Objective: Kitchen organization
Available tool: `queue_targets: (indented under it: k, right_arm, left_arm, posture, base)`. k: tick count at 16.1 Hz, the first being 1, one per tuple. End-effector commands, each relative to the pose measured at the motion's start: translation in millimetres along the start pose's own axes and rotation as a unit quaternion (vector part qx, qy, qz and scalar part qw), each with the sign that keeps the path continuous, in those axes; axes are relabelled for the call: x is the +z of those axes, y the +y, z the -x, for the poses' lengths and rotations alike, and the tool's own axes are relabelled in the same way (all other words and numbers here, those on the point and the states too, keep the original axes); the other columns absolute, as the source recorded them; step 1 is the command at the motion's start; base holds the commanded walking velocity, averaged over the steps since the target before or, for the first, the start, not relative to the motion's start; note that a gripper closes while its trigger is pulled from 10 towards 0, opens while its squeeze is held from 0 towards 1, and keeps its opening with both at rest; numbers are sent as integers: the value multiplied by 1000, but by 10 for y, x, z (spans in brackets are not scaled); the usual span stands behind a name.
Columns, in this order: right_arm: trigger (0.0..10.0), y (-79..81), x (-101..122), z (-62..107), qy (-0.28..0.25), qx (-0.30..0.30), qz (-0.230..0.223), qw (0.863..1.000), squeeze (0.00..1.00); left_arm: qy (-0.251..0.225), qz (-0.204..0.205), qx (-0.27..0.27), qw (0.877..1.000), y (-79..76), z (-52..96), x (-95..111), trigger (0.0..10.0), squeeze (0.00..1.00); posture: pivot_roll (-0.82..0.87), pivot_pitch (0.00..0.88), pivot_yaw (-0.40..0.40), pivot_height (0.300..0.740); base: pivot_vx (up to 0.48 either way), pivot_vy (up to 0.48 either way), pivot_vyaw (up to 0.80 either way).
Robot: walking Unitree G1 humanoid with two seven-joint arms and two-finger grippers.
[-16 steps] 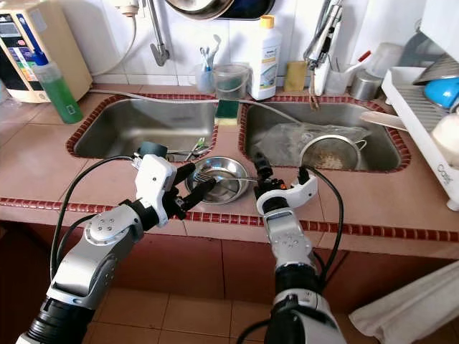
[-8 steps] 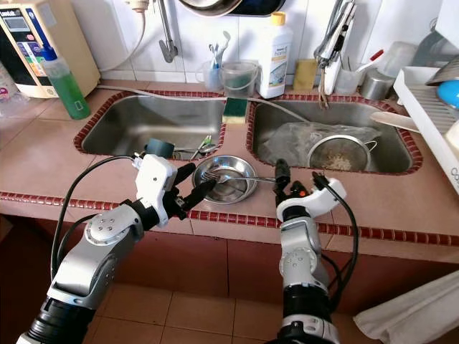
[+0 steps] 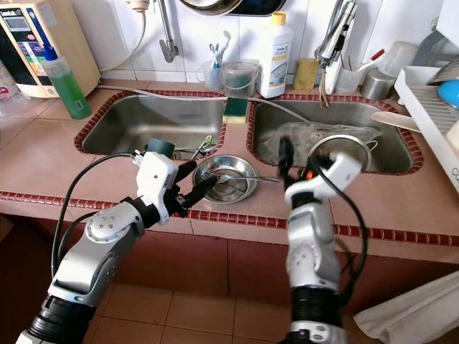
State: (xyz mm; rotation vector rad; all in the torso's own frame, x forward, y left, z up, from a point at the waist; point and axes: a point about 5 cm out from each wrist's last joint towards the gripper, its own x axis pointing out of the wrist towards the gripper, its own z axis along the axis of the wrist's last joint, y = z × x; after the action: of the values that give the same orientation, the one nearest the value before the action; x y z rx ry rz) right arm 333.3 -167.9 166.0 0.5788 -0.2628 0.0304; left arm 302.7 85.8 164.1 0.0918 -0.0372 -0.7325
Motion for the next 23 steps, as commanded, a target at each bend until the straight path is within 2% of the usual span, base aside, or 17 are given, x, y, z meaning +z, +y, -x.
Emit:
queue_targets:
  k: [1, 3, 4, 5, 13, 14, 15, 16, 17, 23]
  right_arm:
    - [10000, 103, 104, -48, -13, 22, 19, 999, 1000]
    - [10000, 108, 156, -76, -17, 23, 47, 998, 1000]
    - [2157, 101, 154, -70, -16, 17, 59, 998, 753]
    - [0, 102, 149, -63, -16, 18, 59, 998, 0]
    - [0, 144, 84, -7, -1, 26, 54, 998, 0]
    - [1255, 145, 81, -6, 0, 26, 52, 998, 0]
    - [5294, 107, 51, 18, 6, 15, 52, 999, 988]
    - [9490, 88, 33, 32, 10, 11, 48, 999, 1000]
    - [10000, 55, -8, 58, 16, 0, 40, 999, 1000]
    - [10000, -195, -285, 169, 66, -72, -7, 995, 1000]
  left_arm:
    - [0, -10, 9, 1000, 78, -5, 26, 10000, 0]
    - [0, -14, 14, 1000, 137, -1, 41, 10000, 0]
    - [-1, -15, 15, 1000, 146, -3, 45, 10000, 0]
    - [-1, -16, 15, 1000, 146, -3, 47, 10000, 0]
    - [-3, -16, 17, 1000, 158, -12, 48, 10000, 0]
    - [-4, -16, 17, 1000, 159, -13, 48, 10000, 0]
    - [-4, -16, 17, 1000, 154, -13, 44, 10000, 0]
    - [-4, -16, 17, 1000, 152, -12, 43, 10000, 0]
    - [-4, -16, 17, 1000, 152, -11, 40, 10000, 0]
    - [-2, -16, 17, 1000, 149, -4, 37, 10000, 0]
  posture:
    - [-180, 31, 57, 736]
    - [-183, 30, 58, 736]
    - [-183, 29, 58, 736]
    - [-183, 30, 57, 736]
    - [-185, 28, 54, 736]
    - [-185, 28, 54, 736]
    - [-184, 29, 52, 736]
    - [-184, 30, 52, 736]
    - [-185, 30, 52, 736]
    - [-180, 34, 55, 736]
  base:
    - [0, 0, 0]
    - [0, 0, 0]
    - [0, 0, 0]
    - [0, 0, 0]
    - [0, 0, 0]
    - [0, 0, 0]
    - [0, 0, 0]
    - [0, 0, 0]
    - [0, 0, 0]
    - [0, 0, 0]
